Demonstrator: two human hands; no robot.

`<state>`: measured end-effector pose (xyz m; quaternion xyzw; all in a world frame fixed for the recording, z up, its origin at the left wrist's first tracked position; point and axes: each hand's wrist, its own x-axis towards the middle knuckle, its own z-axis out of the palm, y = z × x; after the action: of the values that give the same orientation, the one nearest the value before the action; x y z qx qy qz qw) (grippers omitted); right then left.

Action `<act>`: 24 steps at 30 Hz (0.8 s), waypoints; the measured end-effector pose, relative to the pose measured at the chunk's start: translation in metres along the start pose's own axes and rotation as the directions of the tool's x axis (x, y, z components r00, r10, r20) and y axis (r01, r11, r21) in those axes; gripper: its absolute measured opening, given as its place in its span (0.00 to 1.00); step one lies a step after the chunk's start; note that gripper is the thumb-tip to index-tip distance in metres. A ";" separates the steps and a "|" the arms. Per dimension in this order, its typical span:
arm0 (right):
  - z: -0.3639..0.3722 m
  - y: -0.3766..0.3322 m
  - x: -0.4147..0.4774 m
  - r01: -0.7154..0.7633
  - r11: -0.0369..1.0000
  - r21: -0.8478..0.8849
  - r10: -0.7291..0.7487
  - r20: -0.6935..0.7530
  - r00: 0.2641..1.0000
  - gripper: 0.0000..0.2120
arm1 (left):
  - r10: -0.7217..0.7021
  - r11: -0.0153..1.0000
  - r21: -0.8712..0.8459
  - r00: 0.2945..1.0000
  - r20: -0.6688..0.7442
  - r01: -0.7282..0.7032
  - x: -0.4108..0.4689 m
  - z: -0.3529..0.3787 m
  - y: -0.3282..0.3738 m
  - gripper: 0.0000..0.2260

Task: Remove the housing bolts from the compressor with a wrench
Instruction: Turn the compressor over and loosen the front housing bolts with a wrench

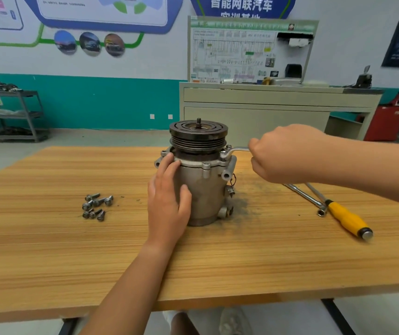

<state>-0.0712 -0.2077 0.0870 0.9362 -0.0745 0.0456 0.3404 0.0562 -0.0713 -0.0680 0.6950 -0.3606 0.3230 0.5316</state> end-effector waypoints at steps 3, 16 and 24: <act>0.008 0.009 0.002 0.030 0.999 -0.036 -0.032 -0.050 0.998 0.11 | 0.005 1.000 0.003 1.000 0.013 -0.005 0.001 -0.001 0.001 0.22; 0.058 0.004 0.069 -0.039 0.978 0.207 0.098 -0.283 0.954 0.11 | 0.019 1.000 -0.005 1.000 -0.017 -0.019 0.001 0.002 -0.004 0.21; 0.046 0.002 -0.011 -0.101 0.690 0.717 0.397 -0.258 0.880 0.13 | 0.013 1.000 -0.009 1.000 -0.004 -0.013 0.000 0.001 -0.002 0.21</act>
<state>-0.0812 -0.2373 0.0519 0.9456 -0.1116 0.3039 -0.0309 0.0579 -0.0723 -0.0692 0.6895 -0.3656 0.3261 0.5335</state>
